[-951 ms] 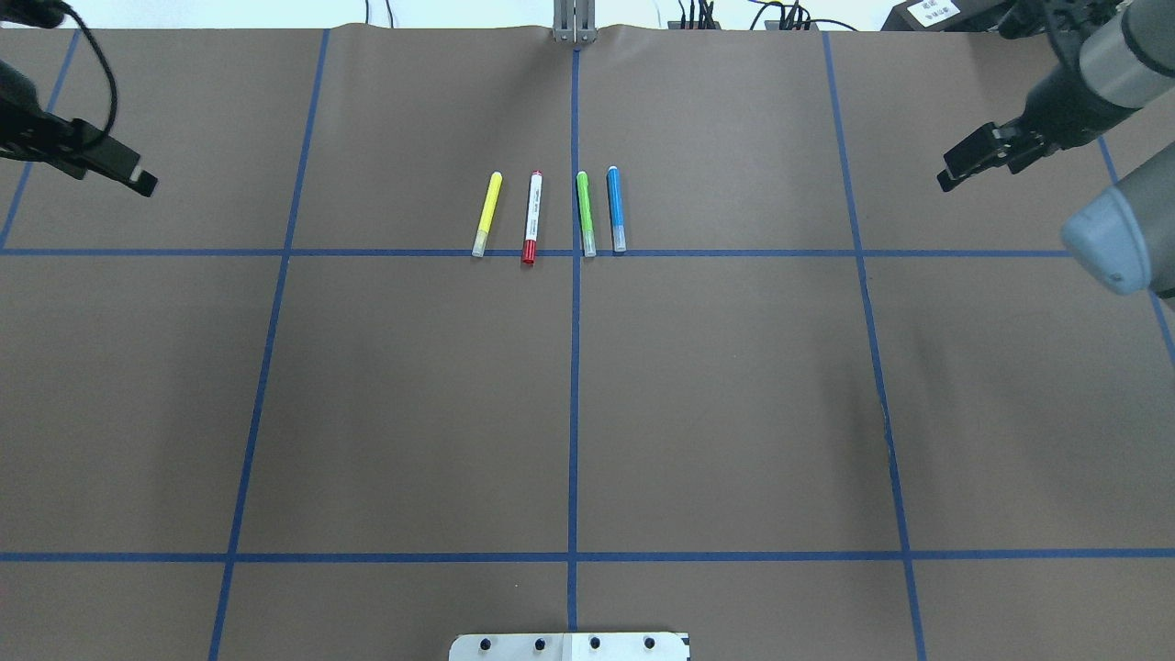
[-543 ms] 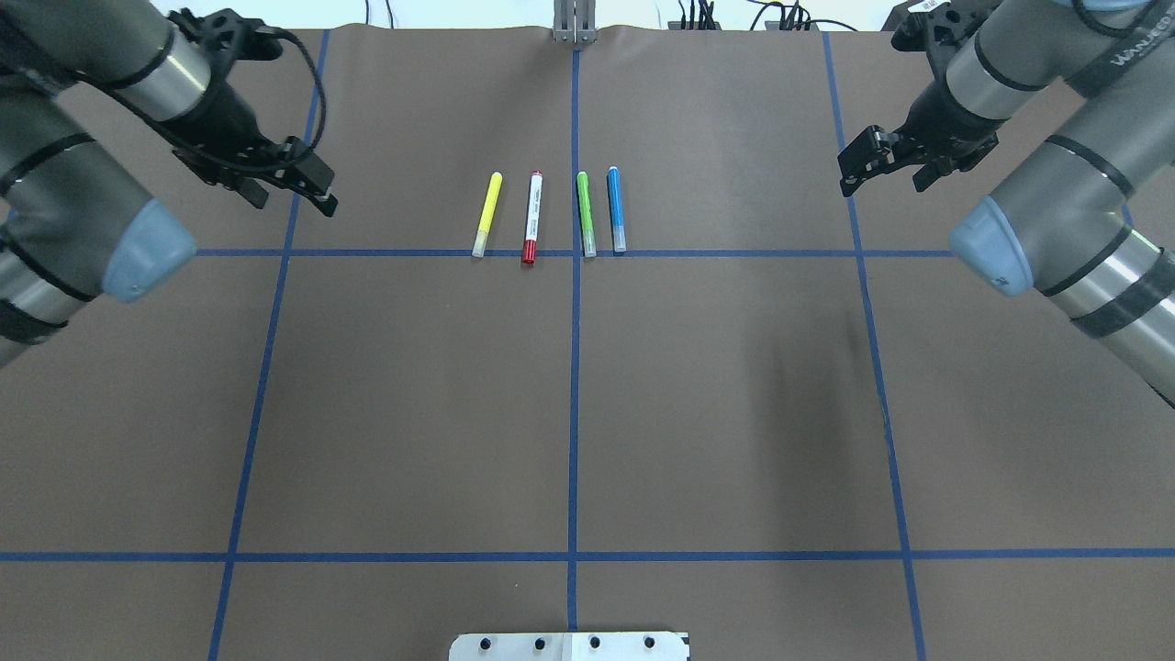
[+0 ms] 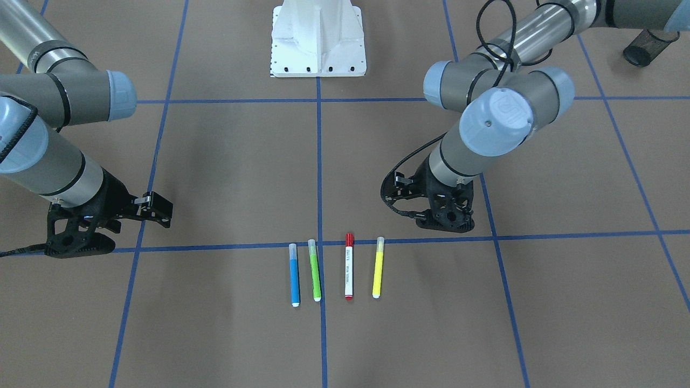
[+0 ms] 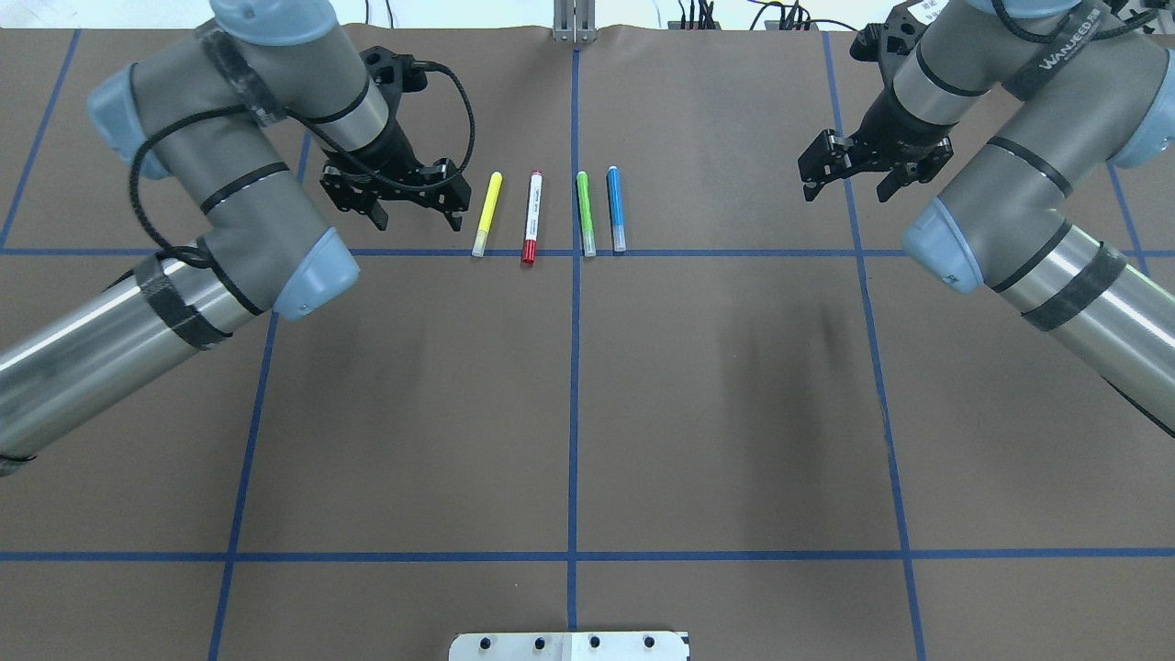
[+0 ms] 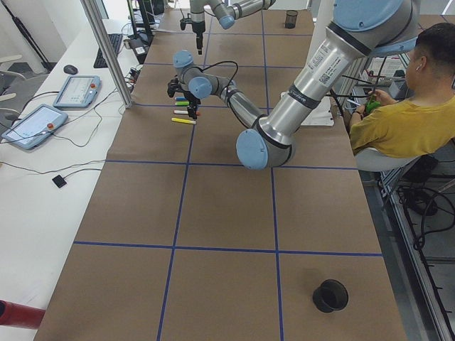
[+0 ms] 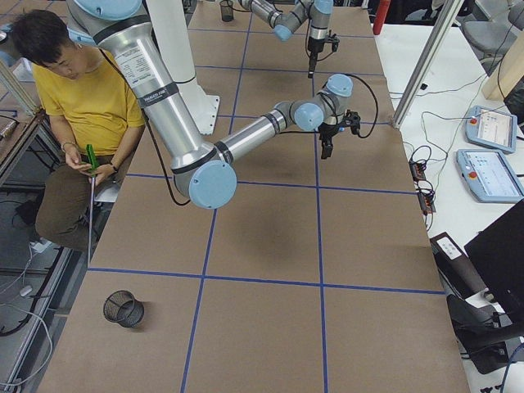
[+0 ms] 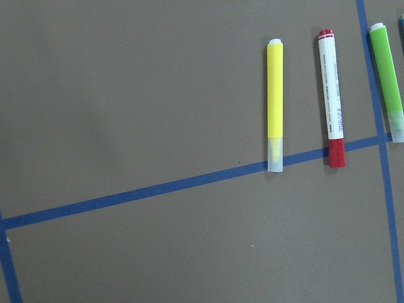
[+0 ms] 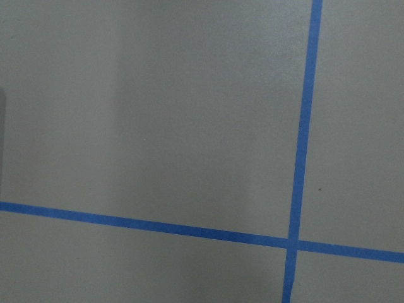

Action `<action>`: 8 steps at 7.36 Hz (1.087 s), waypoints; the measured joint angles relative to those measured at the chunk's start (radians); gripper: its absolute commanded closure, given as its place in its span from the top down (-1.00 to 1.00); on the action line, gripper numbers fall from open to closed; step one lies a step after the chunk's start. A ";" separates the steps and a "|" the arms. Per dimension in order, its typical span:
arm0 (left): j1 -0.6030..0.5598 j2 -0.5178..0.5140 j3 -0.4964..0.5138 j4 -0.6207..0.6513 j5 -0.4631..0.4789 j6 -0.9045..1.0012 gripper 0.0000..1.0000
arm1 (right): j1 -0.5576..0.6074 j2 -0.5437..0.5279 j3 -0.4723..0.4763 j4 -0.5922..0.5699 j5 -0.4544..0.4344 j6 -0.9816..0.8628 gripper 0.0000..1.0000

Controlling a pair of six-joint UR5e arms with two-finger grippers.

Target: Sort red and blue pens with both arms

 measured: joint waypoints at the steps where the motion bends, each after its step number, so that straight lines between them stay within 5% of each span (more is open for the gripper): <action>1: 0.018 -0.047 0.088 -0.090 0.026 -0.106 1.00 | 0.000 0.000 -0.002 0.003 0.001 0.005 1.00; 3: 0.054 -0.155 0.282 -0.228 0.070 -0.225 0.97 | 0.001 -0.001 -0.002 0.007 0.001 0.003 1.00; 5: 0.069 -0.259 0.428 -0.185 0.078 -0.148 0.76 | 0.002 -0.002 -0.003 0.009 0.001 0.002 1.00; 8: 0.087 -0.299 0.462 -0.053 0.071 -0.004 0.50 | 0.002 -0.002 -0.003 0.009 0.001 0.001 1.00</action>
